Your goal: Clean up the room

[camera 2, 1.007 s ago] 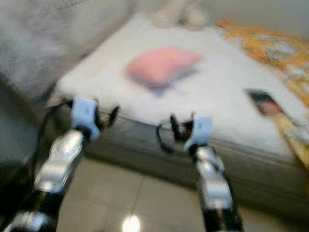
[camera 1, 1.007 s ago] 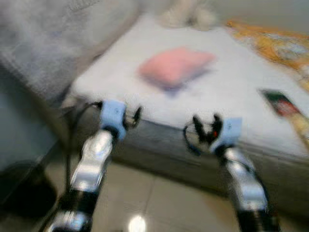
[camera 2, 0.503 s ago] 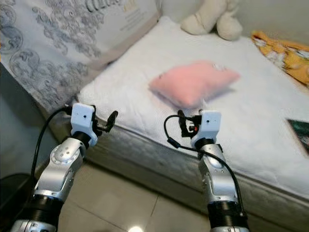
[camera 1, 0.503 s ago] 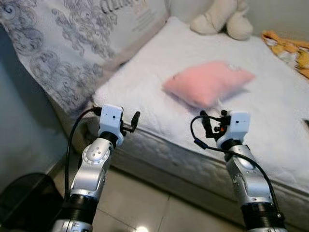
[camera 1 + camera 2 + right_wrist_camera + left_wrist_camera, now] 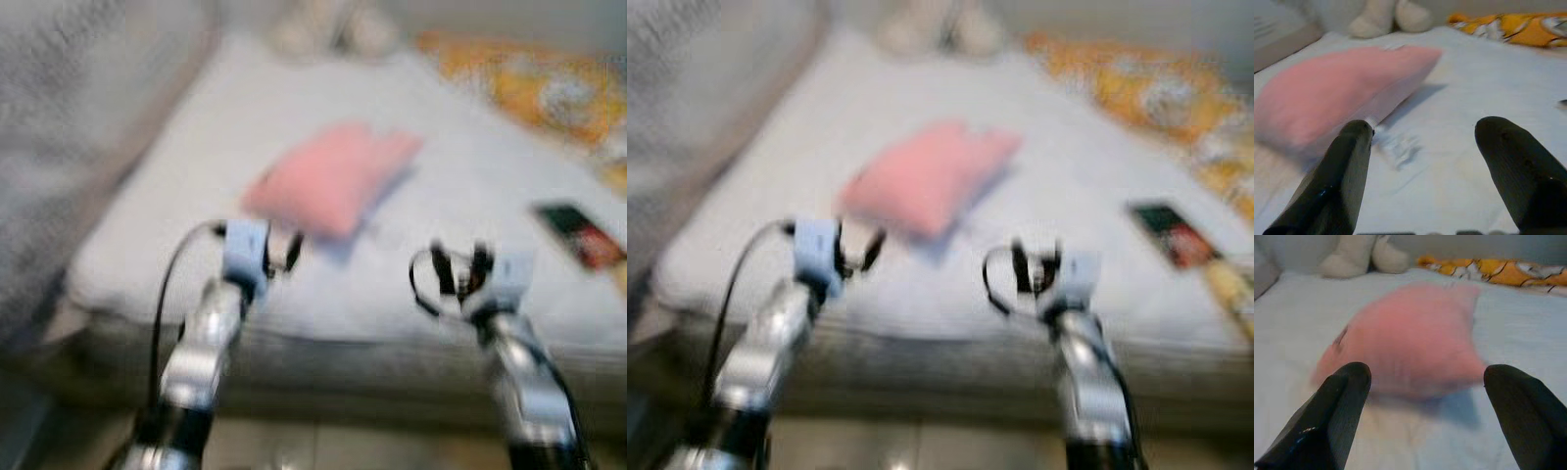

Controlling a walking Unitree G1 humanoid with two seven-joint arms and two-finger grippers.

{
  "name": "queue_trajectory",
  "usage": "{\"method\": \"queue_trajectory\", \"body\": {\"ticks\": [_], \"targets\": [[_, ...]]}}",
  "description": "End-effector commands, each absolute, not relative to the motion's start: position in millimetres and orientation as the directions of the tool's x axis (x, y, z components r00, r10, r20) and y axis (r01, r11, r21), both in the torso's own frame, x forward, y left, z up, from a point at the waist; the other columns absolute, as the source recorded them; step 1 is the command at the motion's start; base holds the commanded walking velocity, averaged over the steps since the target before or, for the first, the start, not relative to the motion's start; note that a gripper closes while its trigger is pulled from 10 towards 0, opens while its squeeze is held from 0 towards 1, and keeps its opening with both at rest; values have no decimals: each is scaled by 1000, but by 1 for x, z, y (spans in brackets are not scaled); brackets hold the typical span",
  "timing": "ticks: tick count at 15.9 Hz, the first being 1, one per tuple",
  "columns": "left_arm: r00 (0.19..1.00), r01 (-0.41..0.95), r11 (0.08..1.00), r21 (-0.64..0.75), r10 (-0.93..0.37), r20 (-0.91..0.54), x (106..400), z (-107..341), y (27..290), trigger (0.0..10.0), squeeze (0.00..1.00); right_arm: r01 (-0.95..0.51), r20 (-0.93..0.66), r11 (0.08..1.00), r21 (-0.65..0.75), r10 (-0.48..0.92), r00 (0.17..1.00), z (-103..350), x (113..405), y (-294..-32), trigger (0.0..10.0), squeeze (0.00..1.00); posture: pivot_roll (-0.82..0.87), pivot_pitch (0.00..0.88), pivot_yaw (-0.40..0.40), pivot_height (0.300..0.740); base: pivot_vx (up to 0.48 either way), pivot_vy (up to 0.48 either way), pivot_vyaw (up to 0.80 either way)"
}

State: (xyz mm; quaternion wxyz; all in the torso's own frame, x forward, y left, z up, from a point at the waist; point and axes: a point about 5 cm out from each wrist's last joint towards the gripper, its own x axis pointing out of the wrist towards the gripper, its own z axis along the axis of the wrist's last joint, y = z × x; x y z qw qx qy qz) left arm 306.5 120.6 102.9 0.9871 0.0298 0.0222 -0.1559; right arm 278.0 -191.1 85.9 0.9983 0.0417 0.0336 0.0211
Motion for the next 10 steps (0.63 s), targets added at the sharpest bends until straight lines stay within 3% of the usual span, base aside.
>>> {"method": "queue_trajectory", "body": {"ticks": [1,4,10], "targets": [[960,277,959,54,-274,-54,306,102,128,10000,0,-70,-31,995,75,72,997,94,282,-183,10000,0,-67,0,-16,740,428,0,0],[960,279,959,46,-276,-52,304,101,125,10000,0,-72,-33,994,76,75,997,96,284,-186,10000,0,-66,0,-25,740,423,0,0],[982,172,983,57,-167,-89,298,93,154,10000,0,-175,-86,983,61,180,980,91,297,-169,10000,0,-47,0,-33,740,0,0,0]]}}
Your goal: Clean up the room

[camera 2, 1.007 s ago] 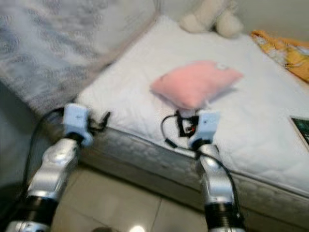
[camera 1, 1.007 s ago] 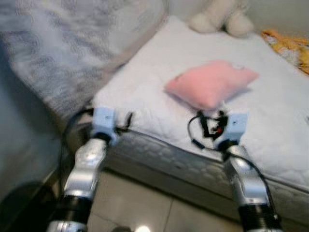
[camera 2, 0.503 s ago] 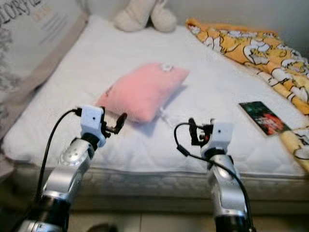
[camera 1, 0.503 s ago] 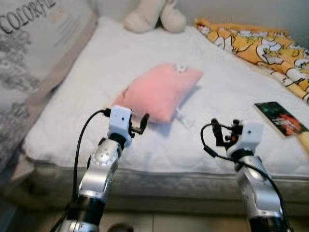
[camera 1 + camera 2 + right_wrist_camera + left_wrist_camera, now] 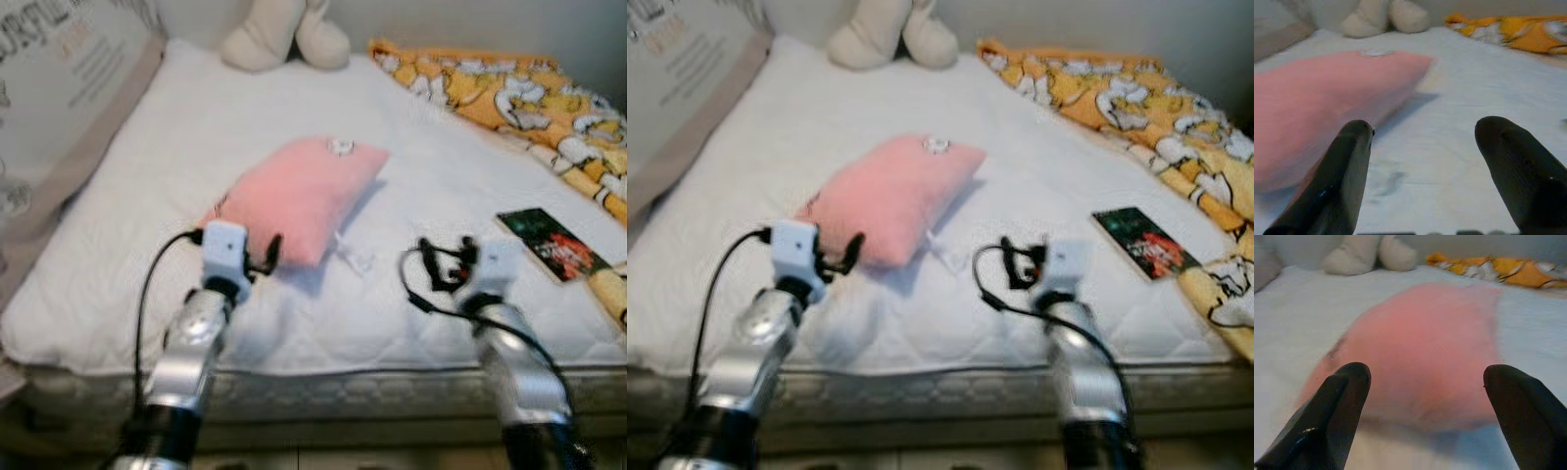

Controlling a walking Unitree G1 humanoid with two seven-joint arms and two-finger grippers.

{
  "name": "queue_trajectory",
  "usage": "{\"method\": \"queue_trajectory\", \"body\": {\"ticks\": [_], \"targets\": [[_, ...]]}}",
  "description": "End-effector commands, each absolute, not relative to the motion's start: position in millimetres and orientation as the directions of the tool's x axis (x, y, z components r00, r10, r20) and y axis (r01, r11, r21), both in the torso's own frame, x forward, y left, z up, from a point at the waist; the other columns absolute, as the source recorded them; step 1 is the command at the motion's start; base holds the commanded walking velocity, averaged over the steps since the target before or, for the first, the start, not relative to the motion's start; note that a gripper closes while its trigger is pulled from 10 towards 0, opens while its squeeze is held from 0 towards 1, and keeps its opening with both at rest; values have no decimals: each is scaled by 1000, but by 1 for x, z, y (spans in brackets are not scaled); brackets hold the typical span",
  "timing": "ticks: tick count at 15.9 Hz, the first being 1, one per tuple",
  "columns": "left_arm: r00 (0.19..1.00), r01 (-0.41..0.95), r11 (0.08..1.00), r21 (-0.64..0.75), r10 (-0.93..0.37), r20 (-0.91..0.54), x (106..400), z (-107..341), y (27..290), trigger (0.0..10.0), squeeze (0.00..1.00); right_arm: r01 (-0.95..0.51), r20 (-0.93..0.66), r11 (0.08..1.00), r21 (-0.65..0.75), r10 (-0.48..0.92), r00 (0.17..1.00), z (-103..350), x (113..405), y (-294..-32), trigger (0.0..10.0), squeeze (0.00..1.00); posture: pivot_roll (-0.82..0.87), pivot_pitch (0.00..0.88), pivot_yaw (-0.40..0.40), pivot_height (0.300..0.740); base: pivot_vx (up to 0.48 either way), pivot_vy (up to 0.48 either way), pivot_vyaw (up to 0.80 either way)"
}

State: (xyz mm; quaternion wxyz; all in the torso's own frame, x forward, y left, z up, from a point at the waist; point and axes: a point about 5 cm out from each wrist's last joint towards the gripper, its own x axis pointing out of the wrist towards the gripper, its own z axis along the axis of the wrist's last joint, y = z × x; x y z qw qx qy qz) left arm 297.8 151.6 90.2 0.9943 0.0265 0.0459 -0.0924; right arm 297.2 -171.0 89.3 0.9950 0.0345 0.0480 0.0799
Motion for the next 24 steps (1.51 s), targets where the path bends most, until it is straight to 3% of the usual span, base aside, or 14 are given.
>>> {"method": "queue_trajectory", "body": {"ticks": [1,5,9,14,16,19,22,24], "targets": [[983,128,991,31,-122,-136,292,86,165,10000,0,-200,-91,976,82,207,974,90,304,-160,10000,0,-52,0,-12,740,0,0,0],[987,20,1000,16,-17,-159,281,76,196,10000,0,-237,-142,970,53,242,960,84,323,-152,10000,0,-53,0,39,740,0,0,0],[987,46,998,-31,-50,-152,297,84,179,10000,0,-248,-142,969,-12,243,959,80,326,-153,10000,0,-38,0,25,740,0,-199,400],[993,59,997,53,-54,-101,302,94,171,10000,0,-247,-127,969,-5,245,961,83,335,-140,10000,0,-43,0,4,740,0,-480,800],[993,66,996,64,-59,-107,302,93,172,10000,0,-208,-136,978,4,207,969,81,336,-141,10000,0,-51,0,4,740,0,-480,0],[992,13,999,46,-6,-130,306,89,178,10000,0,-254,-154,966,54,260,953,76,334,-134,10000,0,-49,0,-3,740,0,0,0],[990,103,994,31,-100,-98,305,97,165,10000,0,-269,-162,962,55,274,948,73,331,-135,10000,0,-35,0,-19,740,0,0,0],[985,133,990,36,-128,-118,304,92,160,10000,0,-175,-233,984,10,173,957,61,331,-144,10000,0,-25,0,-29,740,0,0,0]]}}
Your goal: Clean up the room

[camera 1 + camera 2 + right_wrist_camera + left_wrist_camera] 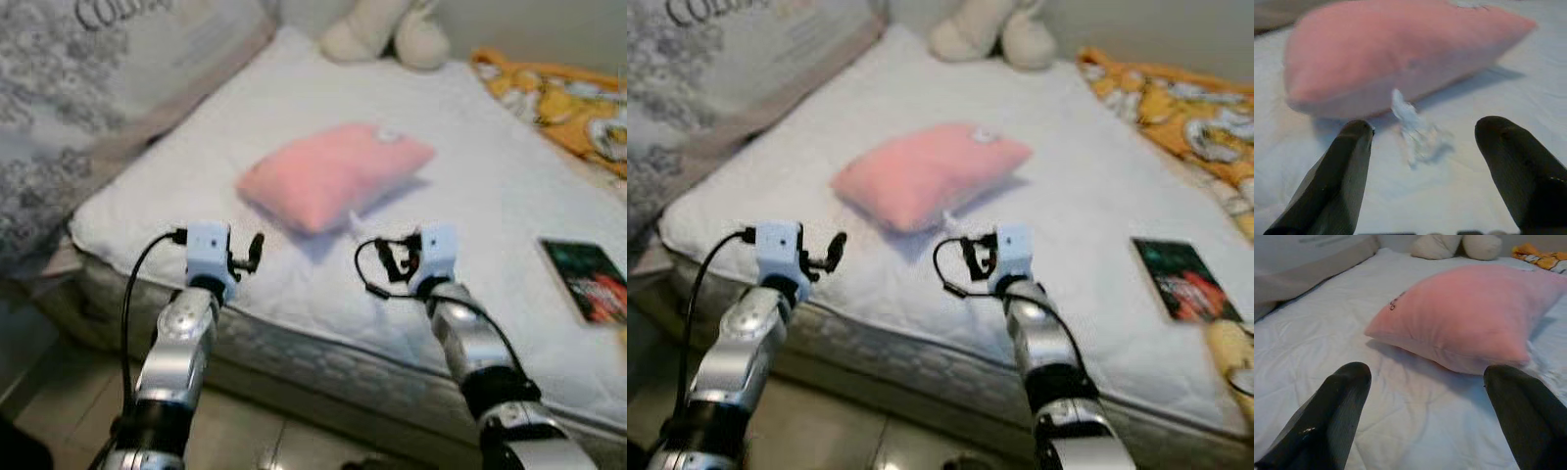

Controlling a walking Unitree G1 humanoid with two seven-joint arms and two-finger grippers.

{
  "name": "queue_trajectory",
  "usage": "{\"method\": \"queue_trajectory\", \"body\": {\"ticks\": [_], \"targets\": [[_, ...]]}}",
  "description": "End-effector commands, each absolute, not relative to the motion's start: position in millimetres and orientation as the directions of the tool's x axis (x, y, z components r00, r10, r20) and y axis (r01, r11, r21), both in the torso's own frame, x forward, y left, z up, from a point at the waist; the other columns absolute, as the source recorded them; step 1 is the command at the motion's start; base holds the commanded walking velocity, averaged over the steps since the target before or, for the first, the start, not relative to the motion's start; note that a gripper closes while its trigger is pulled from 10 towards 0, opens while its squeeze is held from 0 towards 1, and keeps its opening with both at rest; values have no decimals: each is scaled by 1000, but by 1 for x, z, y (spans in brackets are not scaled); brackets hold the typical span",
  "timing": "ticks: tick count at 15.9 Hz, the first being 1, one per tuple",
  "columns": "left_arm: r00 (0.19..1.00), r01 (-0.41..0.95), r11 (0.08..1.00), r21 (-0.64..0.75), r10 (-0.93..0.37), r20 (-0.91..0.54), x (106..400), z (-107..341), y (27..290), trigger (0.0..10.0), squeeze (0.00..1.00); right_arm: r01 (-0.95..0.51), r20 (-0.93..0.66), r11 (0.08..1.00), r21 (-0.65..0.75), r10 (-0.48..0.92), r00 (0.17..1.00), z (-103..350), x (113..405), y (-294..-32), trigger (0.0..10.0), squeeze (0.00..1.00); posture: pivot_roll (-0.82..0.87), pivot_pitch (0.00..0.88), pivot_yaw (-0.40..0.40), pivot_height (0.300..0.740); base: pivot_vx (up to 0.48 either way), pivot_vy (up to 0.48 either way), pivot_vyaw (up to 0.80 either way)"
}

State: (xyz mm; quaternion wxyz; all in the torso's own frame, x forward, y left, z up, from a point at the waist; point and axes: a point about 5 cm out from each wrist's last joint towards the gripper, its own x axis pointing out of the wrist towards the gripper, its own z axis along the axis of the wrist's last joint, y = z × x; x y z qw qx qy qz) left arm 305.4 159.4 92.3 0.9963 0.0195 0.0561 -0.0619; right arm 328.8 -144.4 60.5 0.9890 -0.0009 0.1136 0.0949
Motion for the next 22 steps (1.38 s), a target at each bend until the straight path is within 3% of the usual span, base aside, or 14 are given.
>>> {"method": "queue_trajectory", "body": {"ticks": [1,4,5,9,10,12,15,22], "targets": [[985,135,990,38,-130,-114,304,91,159,10000,0,-159,-238,987,18,159,958,60,331,-144,10000,0,-24,0,-24,740,0,0,0],[979,169,985,35,-163,-125,302,90,155,10000,0,-168,-204,983,80,181,962,62,329,-141,10000,0,-23,0,-22,740,0,0,0],[977,180,983,34,-174,-124,301,90,155,10000,0,-172,-185,980,100,188,965,64,329,-141,10000,1000,-22,0,-22,740,0,0,0],[974,194,981,25,-189,-124,300,90,153,10000,0,-169,-175,980,109,186,967,65,328,-141,10000,1000,-19,0,-21,740,0,0,0],[975,206,978,34,-202,-92,294,95,155,10000,0,-208,-138,974,89,219,966,67,310,-143,10000,0,-10,0,-31,740,345,0,0],[982,180,983,41,-177,-72,287,99,160,10000,0,-233,-118,966,110,245,962,68,281,-143,10000,0,-12,0,-28,740,392,0,-291],[986,139,990,11,-138,-91,275,95,167,10000,0,-204,-143,971,123,221,965,62,262,-151,10000,0,-19,0,-16,740,394,0,-602],[987,92,996,2,-91,-131,255,88,178,10000,0,-211,-186,973,97,226,956,63,254,-155,10000,0,-12,0,-20,740,339,0,0]]}}
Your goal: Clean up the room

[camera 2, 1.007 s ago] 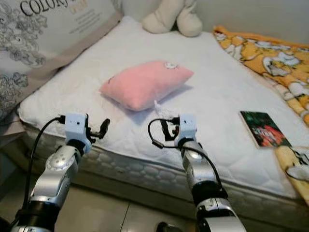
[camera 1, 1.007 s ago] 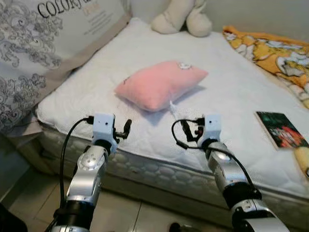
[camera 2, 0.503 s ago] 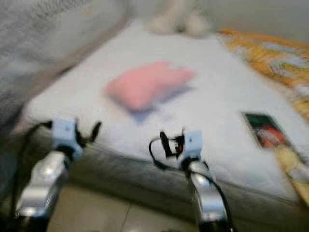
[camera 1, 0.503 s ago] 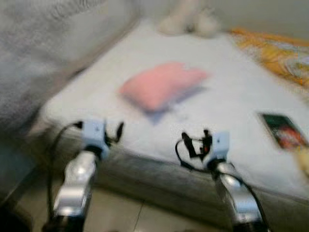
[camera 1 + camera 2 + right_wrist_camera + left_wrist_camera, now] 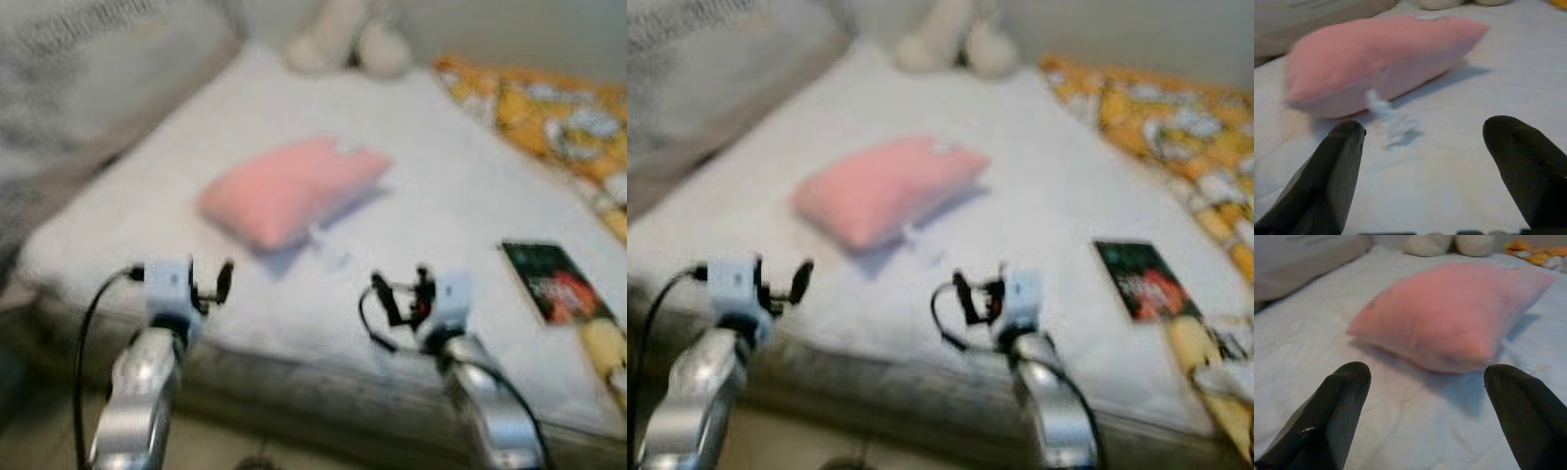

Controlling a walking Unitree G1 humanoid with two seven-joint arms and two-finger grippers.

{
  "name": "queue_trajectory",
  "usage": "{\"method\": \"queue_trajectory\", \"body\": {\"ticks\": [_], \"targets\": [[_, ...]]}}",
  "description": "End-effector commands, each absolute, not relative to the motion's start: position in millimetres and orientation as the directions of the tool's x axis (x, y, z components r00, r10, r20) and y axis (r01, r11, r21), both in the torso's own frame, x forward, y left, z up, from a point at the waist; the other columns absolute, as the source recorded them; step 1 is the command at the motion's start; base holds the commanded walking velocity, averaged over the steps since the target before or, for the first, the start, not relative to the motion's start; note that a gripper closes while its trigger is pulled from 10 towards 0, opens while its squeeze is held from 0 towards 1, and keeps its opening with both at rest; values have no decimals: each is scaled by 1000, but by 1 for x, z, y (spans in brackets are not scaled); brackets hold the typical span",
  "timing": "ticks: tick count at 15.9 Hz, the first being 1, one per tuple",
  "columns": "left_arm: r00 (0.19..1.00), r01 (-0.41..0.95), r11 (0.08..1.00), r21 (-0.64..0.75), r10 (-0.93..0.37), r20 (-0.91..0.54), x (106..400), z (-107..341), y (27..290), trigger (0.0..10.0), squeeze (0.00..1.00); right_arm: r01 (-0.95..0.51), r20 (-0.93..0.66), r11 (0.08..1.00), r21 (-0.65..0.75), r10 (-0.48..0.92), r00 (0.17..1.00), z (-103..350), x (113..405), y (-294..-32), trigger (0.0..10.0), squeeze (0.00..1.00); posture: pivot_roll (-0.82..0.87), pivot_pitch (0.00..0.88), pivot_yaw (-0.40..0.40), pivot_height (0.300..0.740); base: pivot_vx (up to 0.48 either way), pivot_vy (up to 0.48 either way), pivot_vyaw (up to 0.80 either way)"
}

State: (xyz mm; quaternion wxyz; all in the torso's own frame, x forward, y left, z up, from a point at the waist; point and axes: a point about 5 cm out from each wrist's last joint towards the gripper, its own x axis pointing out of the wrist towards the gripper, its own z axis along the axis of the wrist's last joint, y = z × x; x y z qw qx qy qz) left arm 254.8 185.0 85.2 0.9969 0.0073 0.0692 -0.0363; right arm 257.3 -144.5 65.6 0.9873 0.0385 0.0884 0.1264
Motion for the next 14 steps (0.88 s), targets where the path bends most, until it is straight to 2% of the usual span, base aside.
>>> {"method": "queue_trajectory", "body": {"ticks": [1,8,9,11,14], "targets": [[988,97,995,-4,-97,-119,254,89,179,10000,0,-211,-192,973,97,227,955,62,253,-155,10000,0,-10,0,-21,740,0,0,0],[987,111,992,66,-102,-126,255,92,184,10000,0,-236,-202,970,67,244,948,62,253,-152,10000,0,-4,0,-19,740,0,0,0],[986,129,987,91,-118,-118,256,94,182,10000,0,-249,-202,968,34,251,947,63,254,-152,10000,0,-7,0,-15,740,0,0,800],[985,138,988,70,-130,-115,257,95,178,10000,0,-281,-195,957,72,290,937,64,253,-146,10000,0,-6,0,-13,740,0,0,800],[988,121,991,64,-114,-109,257,98,182,10000,0,-445,-206,889,105,458,865,62,245,-127,10000,0,12,0,-12,740,298,0,800]]}}
